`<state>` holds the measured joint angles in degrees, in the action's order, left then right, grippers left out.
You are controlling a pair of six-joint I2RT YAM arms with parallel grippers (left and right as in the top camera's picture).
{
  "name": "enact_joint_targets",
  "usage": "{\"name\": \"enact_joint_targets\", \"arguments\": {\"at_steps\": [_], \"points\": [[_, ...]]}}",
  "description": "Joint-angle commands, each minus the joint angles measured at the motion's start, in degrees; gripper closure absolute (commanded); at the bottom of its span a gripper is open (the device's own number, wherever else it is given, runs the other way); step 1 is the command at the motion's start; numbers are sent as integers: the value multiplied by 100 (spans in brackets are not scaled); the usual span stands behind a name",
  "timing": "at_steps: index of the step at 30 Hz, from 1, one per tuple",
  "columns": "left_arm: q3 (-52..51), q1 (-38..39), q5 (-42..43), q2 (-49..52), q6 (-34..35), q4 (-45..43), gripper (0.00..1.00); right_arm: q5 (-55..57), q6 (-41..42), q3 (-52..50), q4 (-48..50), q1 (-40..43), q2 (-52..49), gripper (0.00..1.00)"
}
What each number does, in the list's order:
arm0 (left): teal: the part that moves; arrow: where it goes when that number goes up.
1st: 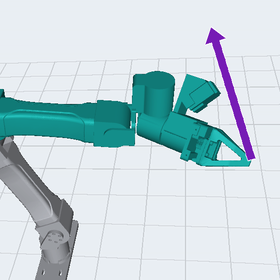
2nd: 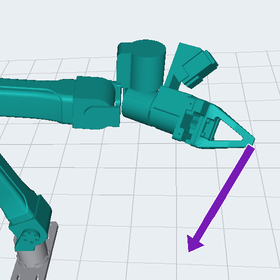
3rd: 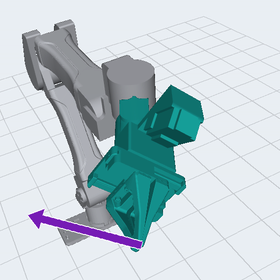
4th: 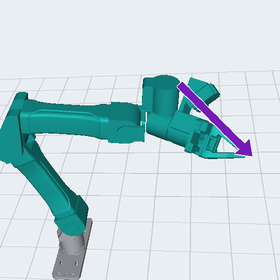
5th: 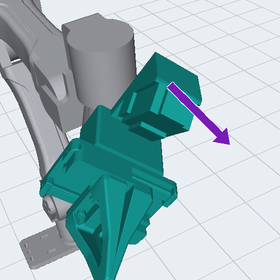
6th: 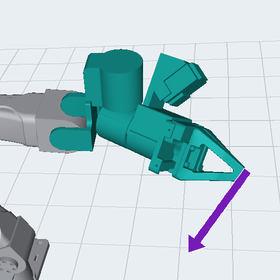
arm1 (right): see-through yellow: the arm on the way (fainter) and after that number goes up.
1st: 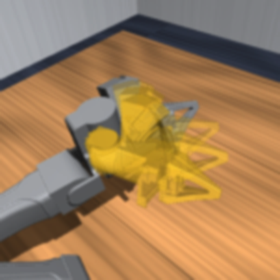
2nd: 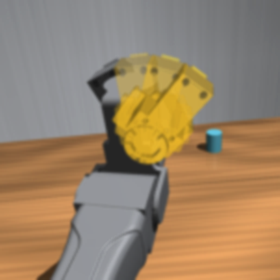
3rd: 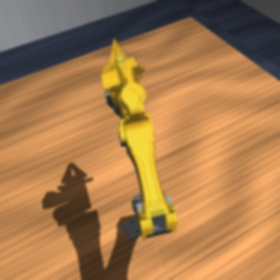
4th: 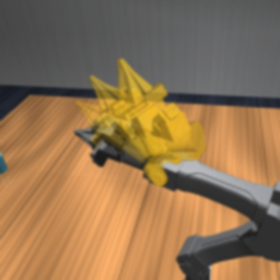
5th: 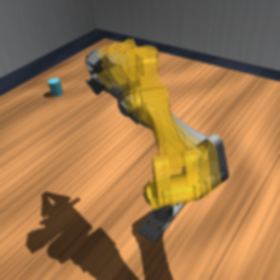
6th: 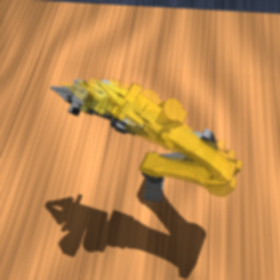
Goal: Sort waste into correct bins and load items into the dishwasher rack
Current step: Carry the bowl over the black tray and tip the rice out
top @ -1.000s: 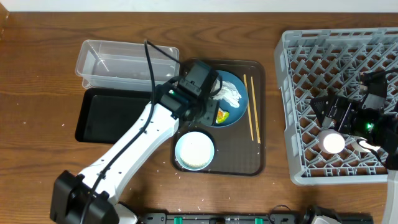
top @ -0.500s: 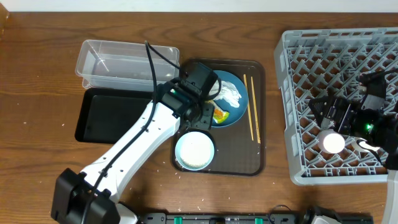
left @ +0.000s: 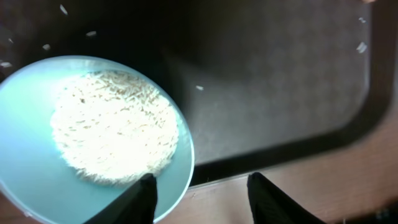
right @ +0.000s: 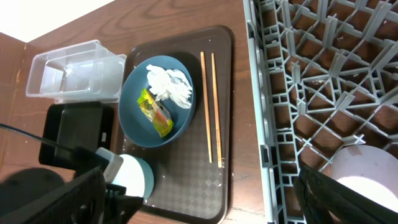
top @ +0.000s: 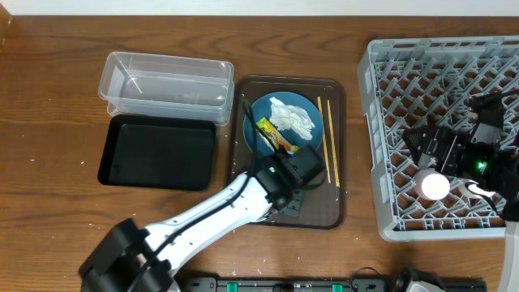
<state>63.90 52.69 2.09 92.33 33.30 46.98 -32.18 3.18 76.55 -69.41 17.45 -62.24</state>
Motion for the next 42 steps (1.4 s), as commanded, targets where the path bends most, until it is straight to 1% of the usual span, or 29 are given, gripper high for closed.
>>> {"name": "enact_joint_targets", "arguments": {"at_steps": [1,2,4,6,8,11,14,15,17,22,25,27,30,32,35,36,39,42], "points": [[-48,-2,-407,291,651,-260,55,-63,-92,57,-7,-66,9,5],[-48,-4,-402,387,649,-389,57,-63,-92,57,-7,-66,9,5],[-48,-4,-343,614,649,-568,58,-63,-92,57,-7,-66,9,4],[-46,-4,-203,870,647,-662,59,-63,-92,59,-15,-66,9,5],[-46,-4,-138,1071,647,-686,62,-63,-92,57,-33,-66,9,4],[-22,-26,-140,1113,645,-682,72,-63,-92,57,-50,-66,9,5],[83,-85,-144,1034,643,-616,77,-63,-92,57,-48,-66,9,5],[107,-90,-144,1003,640,-601,81,-63,-92,57,-48,-66,9,5],[188,-103,-144,876,640,-498,94,-63,-92,57,-55,-66,9,4],[389,-168,-151,374,446,-203,94,-61,-92,57,-66,-66,9,4],[396,-354,-146,-24,385,-98,94,-61,-92,57,-61,-66,9,5],[396,-586,-144,-278,358,70,94,-61,-92,57,-63,-66,9,4],[396,-1250,50,-649,-61,350,94,-63,-92,57,-66,-66,9,4],[396,-1862,551,-850,-575,396,94,-63,-92,57,-68,-66,9,4],[396,-3038,1786,-977,-1381,304,94,-63,-92,57,-66,-66,9,4],[393,-3587,2461,-957,-1727,232,94,-63,-92,57,-66,-66,9,4],[393,-4760,4006,-815,-2382,92,94,-63,-90,57,-66,-66,9,4],[393,-5770,5560,-579,-2927,26,94,-63,-90,57,-68,-66,9,4]]}}
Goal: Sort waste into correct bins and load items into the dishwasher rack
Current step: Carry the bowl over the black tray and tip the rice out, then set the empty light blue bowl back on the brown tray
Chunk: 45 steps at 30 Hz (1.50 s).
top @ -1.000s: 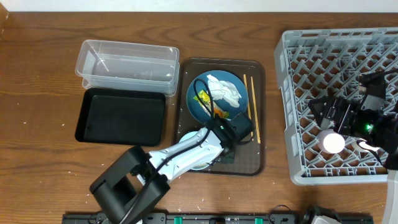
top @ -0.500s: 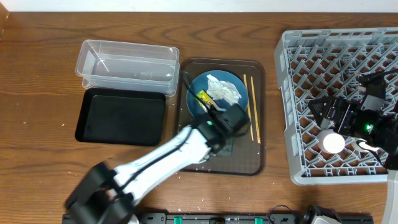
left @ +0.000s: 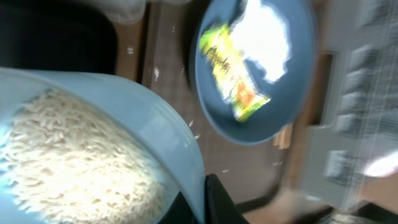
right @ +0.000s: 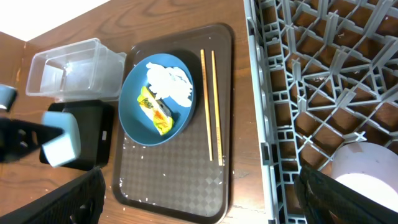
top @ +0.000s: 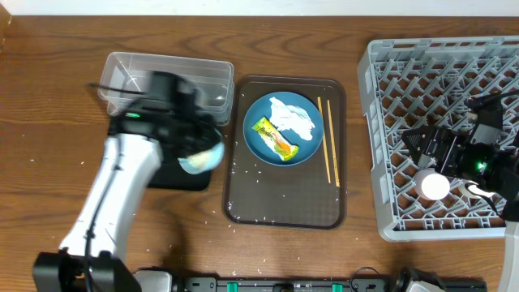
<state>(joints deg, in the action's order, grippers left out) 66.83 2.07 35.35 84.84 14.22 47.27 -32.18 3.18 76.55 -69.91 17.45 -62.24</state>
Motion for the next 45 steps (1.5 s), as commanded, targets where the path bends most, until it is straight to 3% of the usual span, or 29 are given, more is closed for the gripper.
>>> {"name": "enact_joint_targets", "arguments": {"at_steps": [1,4,7,13,23,34,36,37,38,39,43,45], "points": [[101,-1040,2850,282,-1222,0,94,-63,-90,57,-17,-66,9,5],[85,-1821,4498,658,-1694,7,94,-63,-92,57,-15,-66,9,4],[74,-2321,5482,1043,-1956,17,94,-63,-90,59,-15,-66,9,4],[-103,-2693,5480,1598,-2026,151,94,-61,-90,57,-20,-66,9,5],[-498,-2708,5477,1665,-3346,151,94,-61,-90,57,-15,-66,9,5],[-667,-2715,5469,1665,-3987,131,94,-61,-90,57,-13,-66,9,5],[-664,-2728,5136,1665,-3676,15,94,-61,-90,57,-11,-66,9,4],[-664,-2745,4935,1665,-3053,0,94,-61,-90,59,-11,-66,9,4],[-667,-2752,5051,1665,-2859,22,94,-61,-90,59,-11,-66,9,4],[-671,-2750,5486,1659,-3067,140,94,-61,-90,57,-11,-66,9,4],[-660,-2756,5302,1554,-3644,153,94,-61,-90,57,-13,-66,9,4],[-660,-2765,4618,1567,-3058,26,94,-63,-90,57,-13,-66,9,4]]}}
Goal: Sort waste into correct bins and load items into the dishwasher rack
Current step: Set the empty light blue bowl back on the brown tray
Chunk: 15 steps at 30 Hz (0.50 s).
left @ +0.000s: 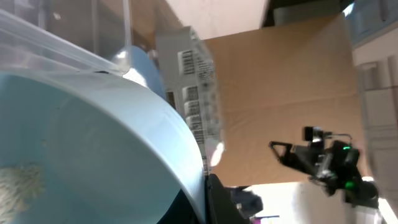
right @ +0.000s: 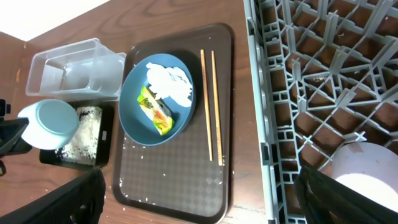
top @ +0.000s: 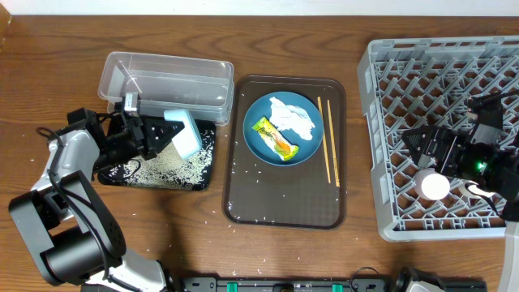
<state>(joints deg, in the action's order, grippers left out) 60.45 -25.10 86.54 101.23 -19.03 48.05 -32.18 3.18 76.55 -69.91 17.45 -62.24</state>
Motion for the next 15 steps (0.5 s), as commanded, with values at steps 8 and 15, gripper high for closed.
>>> {"name": "enact_joint_targets", "arguments": {"at_steps": [8,15], "points": [[-28,2,-721,-72,-109,273,94,-61,-90,57,-13,-66,9,4],[-28,42,181,-61,-1200,791,94,-61,-92,57,-13,-66,9,4]]}}
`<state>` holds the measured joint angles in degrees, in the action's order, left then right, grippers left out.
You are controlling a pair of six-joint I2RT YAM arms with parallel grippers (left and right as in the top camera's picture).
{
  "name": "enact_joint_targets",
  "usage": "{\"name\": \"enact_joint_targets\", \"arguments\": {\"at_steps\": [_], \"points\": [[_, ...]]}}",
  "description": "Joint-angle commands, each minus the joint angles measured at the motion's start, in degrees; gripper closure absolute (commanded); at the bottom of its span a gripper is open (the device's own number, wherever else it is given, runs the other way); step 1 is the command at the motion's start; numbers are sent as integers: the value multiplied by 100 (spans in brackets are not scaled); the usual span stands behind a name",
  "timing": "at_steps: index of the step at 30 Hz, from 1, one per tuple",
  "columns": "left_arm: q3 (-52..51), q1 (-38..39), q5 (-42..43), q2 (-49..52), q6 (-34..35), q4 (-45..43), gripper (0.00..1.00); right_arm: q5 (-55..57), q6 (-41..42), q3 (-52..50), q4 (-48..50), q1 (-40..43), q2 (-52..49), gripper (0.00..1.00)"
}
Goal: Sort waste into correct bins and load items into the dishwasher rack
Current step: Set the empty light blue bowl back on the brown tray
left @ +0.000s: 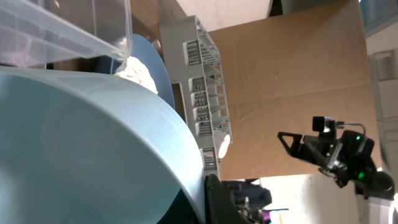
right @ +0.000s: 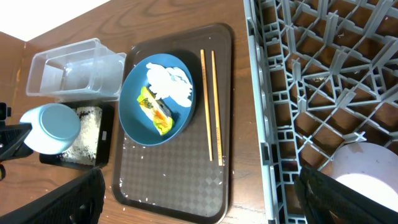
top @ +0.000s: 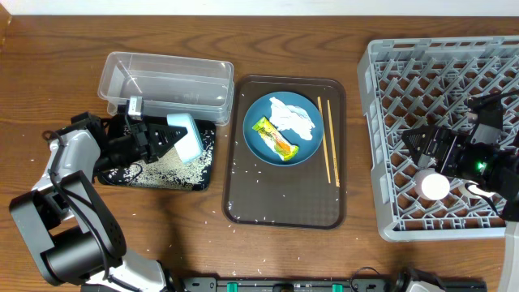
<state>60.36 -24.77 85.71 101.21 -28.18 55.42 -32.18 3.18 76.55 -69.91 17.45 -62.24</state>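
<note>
A light blue bowl (top: 186, 136) lies tipped on its side over the black bin (top: 111, 166), with my left gripper (top: 158, 138) shut on its rim. White rice (top: 172, 165) is spread in that bin. The bowl's inside (left: 93, 149) fills the left wrist view and shows no rice. A blue plate (top: 263, 146) on the brown tray (top: 284, 207) carries a yellow wrapper (top: 276, 136) and a white tissue (top: 292, 116). Beside the plate lie chopsticks (top: 328, 150). My right gripper (right: 199, 205) hangs open over the grey dish rack (top: 454, 73), next to a white cup (top: 434, 185).
A clear plastic container (top: 166, 81) stands behind the black bin. Loose rice grains dot the brown tray and the wood near its front left corner. The rack takes up the right side of the table.
The last rice seen in the bowl is gone from it, and the heap in the black bin looks a little larger. The bowl stays tipped over the bin. The right arm is unmoved.
The bowl full of rice stood on the brown tray with my left fingers on either side of its rim. Then it was held over the black bin's right edge. Later it was tipped with rice in the bin, and now it shows none. The right arm stayed over the rack.
</note>
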Motion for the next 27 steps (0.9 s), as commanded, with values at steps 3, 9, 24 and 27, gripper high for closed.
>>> {"name": "enact_joint_targets", "arguments": {"at_steps": [3,9,24,27], "points": [[-20,22,409,-63,-409,107,94,-61,-92,57,-15,-66,9,4],[-20,114,-131,-63,-203,509,94,-61,-92,57,-15,-66,9,4],[308,2885,-3794,-1641,1934,533,94,-61,-90,57,2,-66,9,4],[291,3845,-4907,-1709,2614,341,94,-61,-90,59,2,-66,9,4]]}}
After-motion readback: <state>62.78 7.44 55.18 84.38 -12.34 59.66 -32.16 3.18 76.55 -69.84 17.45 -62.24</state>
